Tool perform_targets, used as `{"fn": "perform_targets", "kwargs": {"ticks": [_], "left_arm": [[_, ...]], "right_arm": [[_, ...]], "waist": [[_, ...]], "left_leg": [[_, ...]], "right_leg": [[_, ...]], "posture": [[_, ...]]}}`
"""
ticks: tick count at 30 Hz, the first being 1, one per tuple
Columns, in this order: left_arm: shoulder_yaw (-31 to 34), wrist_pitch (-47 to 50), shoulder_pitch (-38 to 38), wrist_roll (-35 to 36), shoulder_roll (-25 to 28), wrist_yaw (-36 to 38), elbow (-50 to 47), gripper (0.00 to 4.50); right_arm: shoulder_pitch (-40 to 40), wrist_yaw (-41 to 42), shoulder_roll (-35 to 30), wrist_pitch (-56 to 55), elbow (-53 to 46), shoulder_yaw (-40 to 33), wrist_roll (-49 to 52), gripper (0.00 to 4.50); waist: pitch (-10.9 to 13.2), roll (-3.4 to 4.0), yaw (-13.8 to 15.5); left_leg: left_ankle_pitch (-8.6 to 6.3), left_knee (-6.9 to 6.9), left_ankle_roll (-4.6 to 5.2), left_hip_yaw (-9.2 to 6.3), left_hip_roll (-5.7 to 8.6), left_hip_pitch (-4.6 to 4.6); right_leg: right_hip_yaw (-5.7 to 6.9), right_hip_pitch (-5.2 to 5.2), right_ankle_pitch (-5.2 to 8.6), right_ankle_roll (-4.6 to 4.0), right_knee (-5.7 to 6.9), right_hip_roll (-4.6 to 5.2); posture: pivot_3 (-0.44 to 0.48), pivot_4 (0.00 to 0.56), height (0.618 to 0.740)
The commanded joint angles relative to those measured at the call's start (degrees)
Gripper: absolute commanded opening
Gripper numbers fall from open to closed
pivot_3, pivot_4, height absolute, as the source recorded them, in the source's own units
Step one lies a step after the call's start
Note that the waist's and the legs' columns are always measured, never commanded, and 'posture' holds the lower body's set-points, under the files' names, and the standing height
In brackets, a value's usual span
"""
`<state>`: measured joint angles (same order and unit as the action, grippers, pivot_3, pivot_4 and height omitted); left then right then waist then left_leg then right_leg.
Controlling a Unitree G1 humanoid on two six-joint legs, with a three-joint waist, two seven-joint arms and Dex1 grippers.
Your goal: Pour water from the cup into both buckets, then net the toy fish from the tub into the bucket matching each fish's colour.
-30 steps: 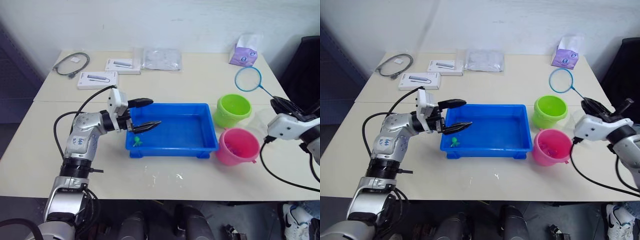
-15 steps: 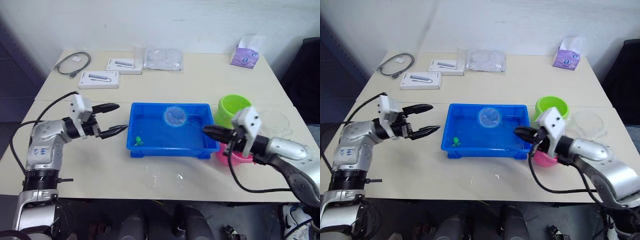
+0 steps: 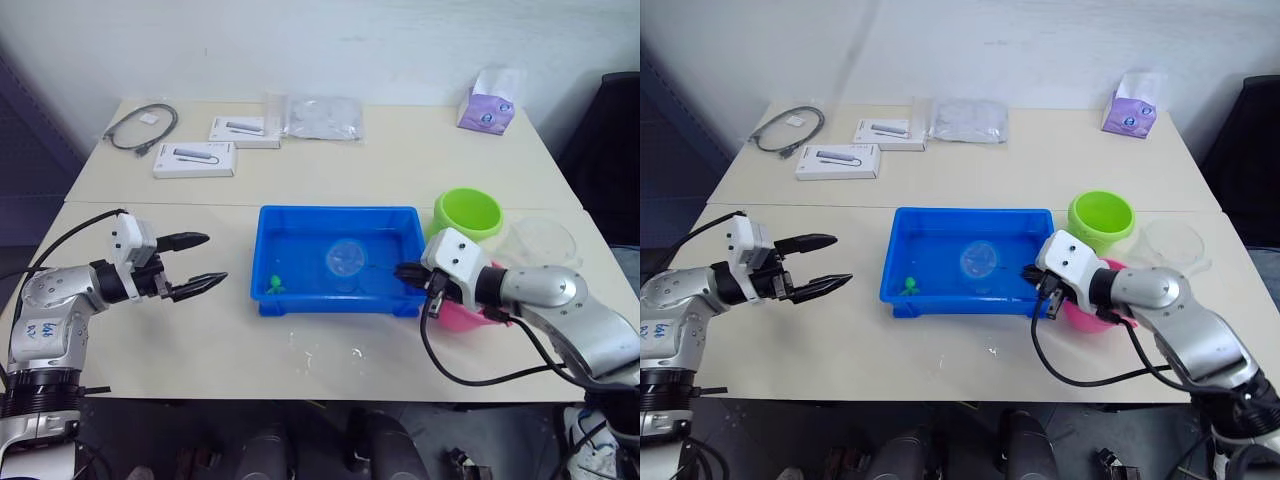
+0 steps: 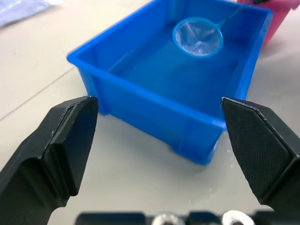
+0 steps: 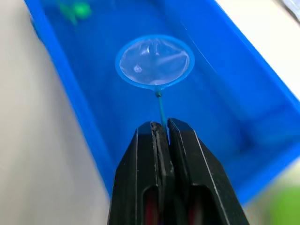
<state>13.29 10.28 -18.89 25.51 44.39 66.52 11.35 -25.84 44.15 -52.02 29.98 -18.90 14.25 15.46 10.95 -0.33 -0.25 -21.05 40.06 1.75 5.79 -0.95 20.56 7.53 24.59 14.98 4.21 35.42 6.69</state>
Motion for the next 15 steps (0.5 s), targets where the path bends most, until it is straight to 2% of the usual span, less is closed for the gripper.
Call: {"fn": "perform_targets", "kwargs": {"ticks": [1,10,15], "left_arm": [[-0.6,0.4,-0.1,-0.1,2.4,2.5,-1.3,4.49],[-6.2,4.2,-4.9,-2.3,6.3,5.4,-5.4,4.49],[-9.2,8.5,-8.5,-3.4,7.2,4.3,-8.1,4.49]], "right_arm": [[-5.2,5.4,0.9,-2.0,2.3,5.7,-5.8,0.00],[-17.2,14.3,8.6,0.1,10.5,15.3,-13.7,0.00],[-21.4,16.0,14.8,2.5,13.9,16.5,-14.5,0.00]], "waist": [[0.0,0.00,-0.1],[0.0,0.00,0.1],[0.0,0.00,0.0]], "left_leg": [[-0.01,0.00,-0.02,0.02,-0.04,-0.01],[-0.01,0.05,-0.03,0.04,0.00,0.09],[-0.01,0.04,-0.02,0.01,0.05,0.13]], "right_leg": [[0.00,0.02,0.01,-0.02,0.02,-0.02],[0.05,0.11,0.03,-0.05,0.10,-0.07],[0.08,0.11,0.03,-0.05,0.08,-0.12]], "posture": [[0.000,0.150,0.740],[0.000,0.150,0.740],[0.000,0.150,0.740]]}}
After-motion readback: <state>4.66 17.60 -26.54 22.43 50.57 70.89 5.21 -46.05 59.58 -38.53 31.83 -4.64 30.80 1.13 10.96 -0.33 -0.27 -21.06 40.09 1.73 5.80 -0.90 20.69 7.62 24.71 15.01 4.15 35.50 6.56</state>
